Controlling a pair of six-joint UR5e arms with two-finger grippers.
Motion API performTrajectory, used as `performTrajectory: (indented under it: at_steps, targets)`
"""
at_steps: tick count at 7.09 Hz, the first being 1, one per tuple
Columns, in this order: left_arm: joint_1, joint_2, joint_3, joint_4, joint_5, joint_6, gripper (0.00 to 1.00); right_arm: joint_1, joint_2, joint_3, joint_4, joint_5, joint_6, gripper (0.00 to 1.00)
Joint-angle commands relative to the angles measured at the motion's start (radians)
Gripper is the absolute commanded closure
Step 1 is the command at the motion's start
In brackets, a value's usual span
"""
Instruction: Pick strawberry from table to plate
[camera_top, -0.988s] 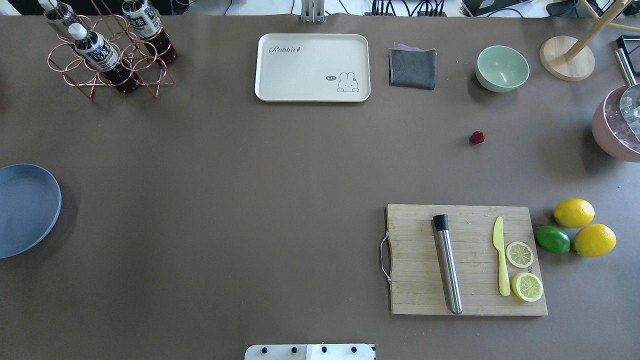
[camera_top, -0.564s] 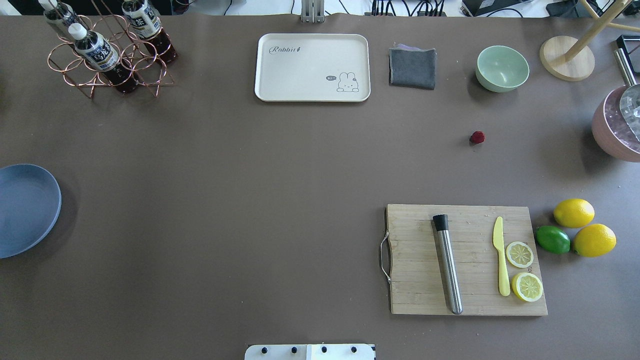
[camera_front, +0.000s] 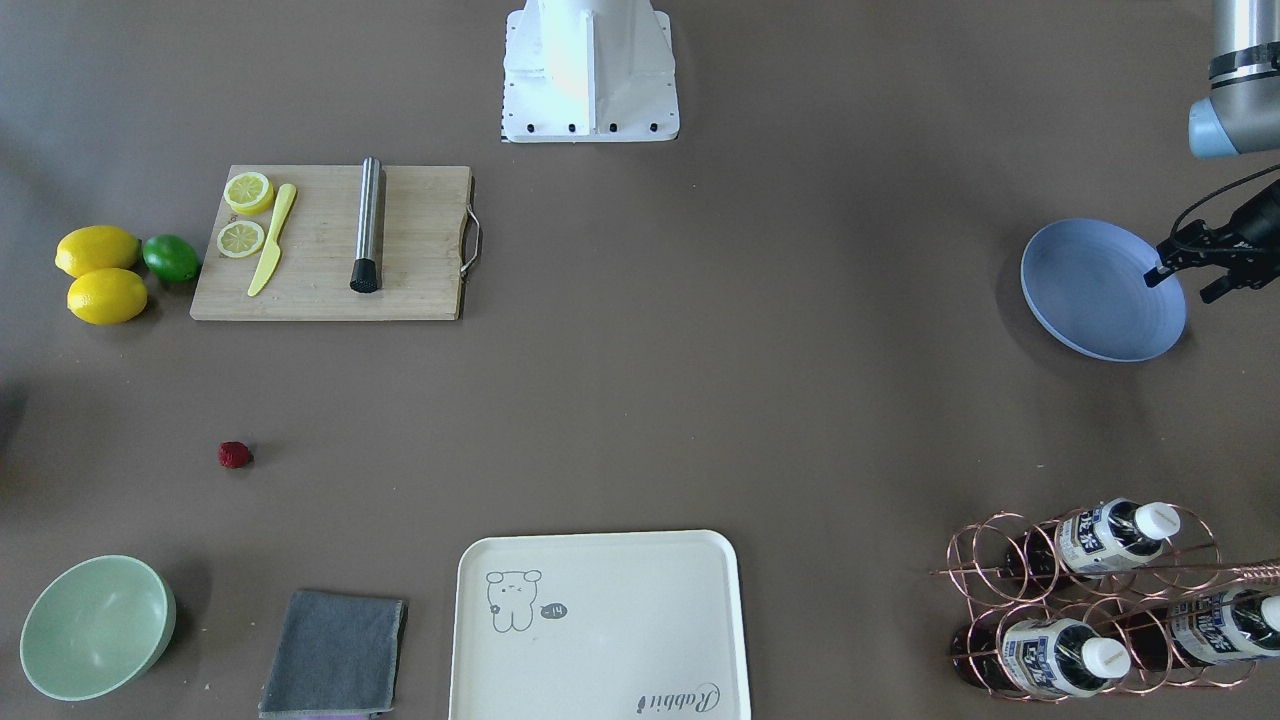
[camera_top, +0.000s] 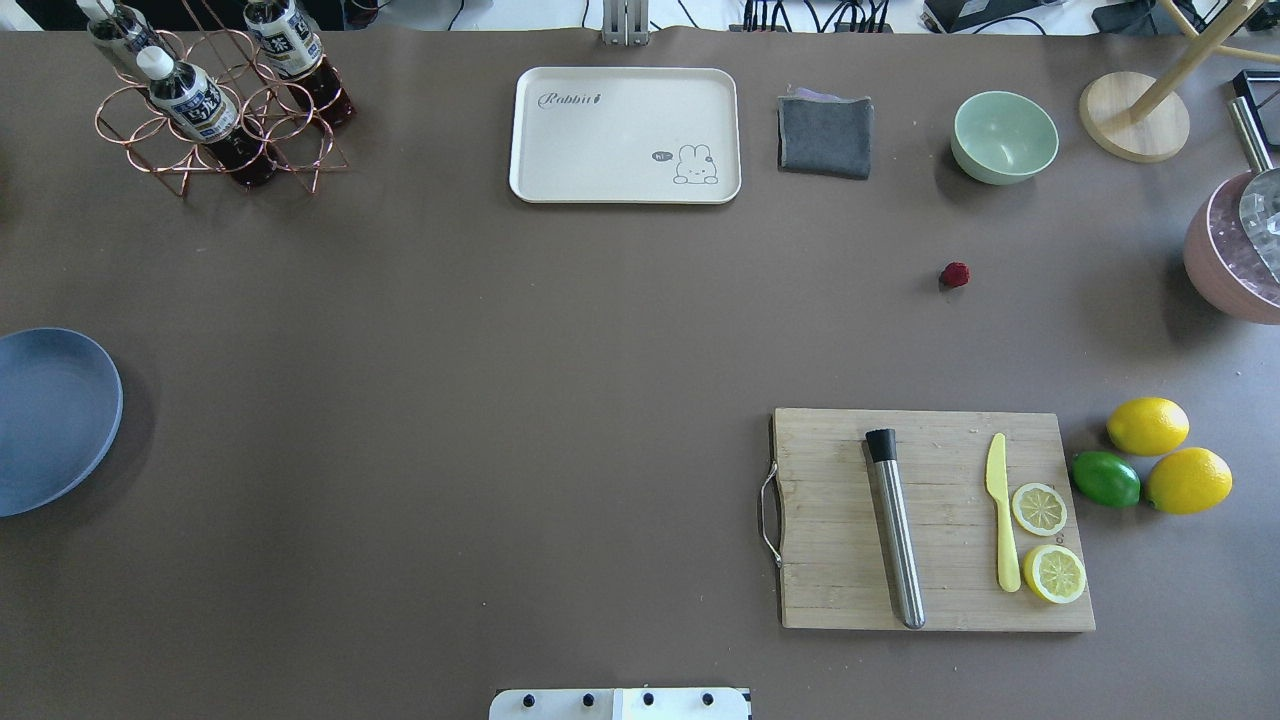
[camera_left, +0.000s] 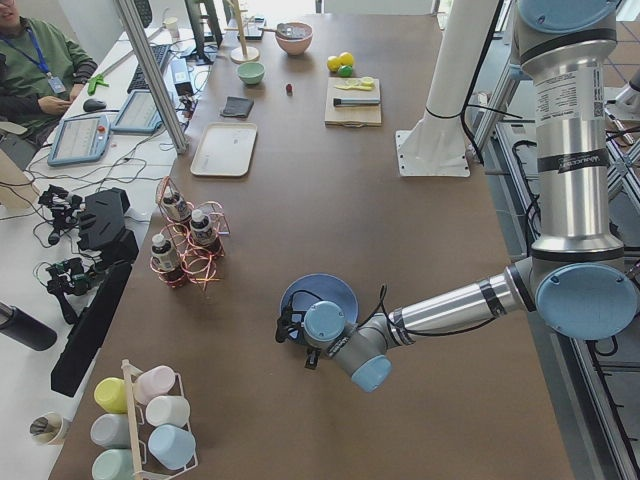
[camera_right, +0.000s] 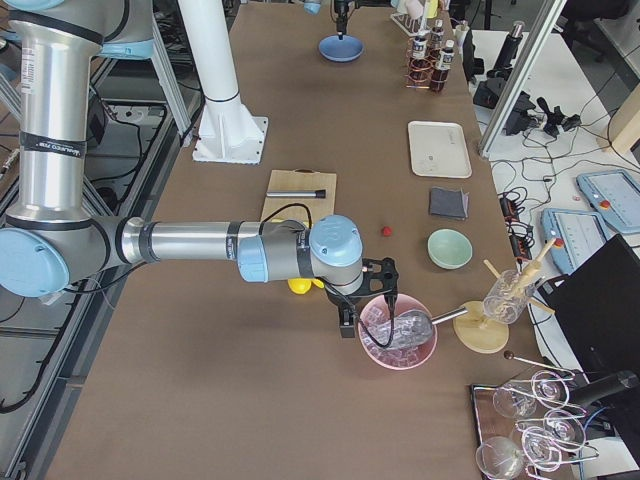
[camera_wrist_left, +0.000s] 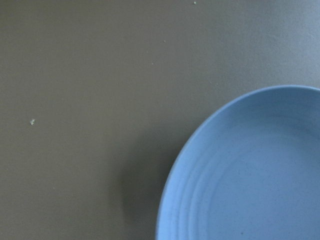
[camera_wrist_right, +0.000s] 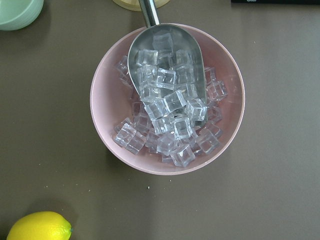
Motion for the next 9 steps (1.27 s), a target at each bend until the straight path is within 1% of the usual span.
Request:
performTrajectory:
  at_steps: [1, 2, 3, 4, 5, 6, 7, 8, 9]
  targets:
    - [0.001, 0.001, 0.009, -0.007, -0.007, 0.002, 0.47, 0.000, 0.001, 0.001, 0.000, -0.001, -0.001, 0.00]
    - [0.001, 0.001, 0.014, -0.007, -0.007, 0.005, 0.86, 0.000, 0.001, 0.001, 0.000, -0.002, -0.001, 0.00]
    - [0.001, 0.001, 0.014, -0.009, -0.007, 0.006, 1.00, 0.000, 0.001, 0.000, 0.000, -0.002, -0.001, 0.00]
    - [0.001, 0.001, 0.016, -0.007, -0.009, 0.004, 1.00, 0.000, 0.001, 0.001, 0.000, -0.001, -0.001, 0.00]
    - [0.001, 0.003, 0.013, -0.006, -0.039, -0.002, 1.00, 0.000, 0.001, 0.001, 0.000, -0.001, -0.001, 0.00]
    - [-0.003, -0.011, 0.011, 0.006, -0.118, -0.011, 1.00, 0.000, 0.010, 0.000, 0.000, 0.001, 0.001, 0.00]
    - [-0.044, -0.040, 0.007, 0.041, -0.168, -0.036, 1.00, 0.000, 0.014, 0.000, 0.000, 0.003, 0.001, 0.00]
    - [-0.112, -0.099, -0.003, 0.144, -0.268, -0.036, 1.00, 0.000, 0.015, 0.000, 0.000, 0.003, -0.001, 0.00]
    - [-0.165, -0.139, -0.054, 0.251, -0.329, -0.037, 1.00, -0.002, 0.015, 0.000, 0.000, 0.006, -0.001, 0.00]
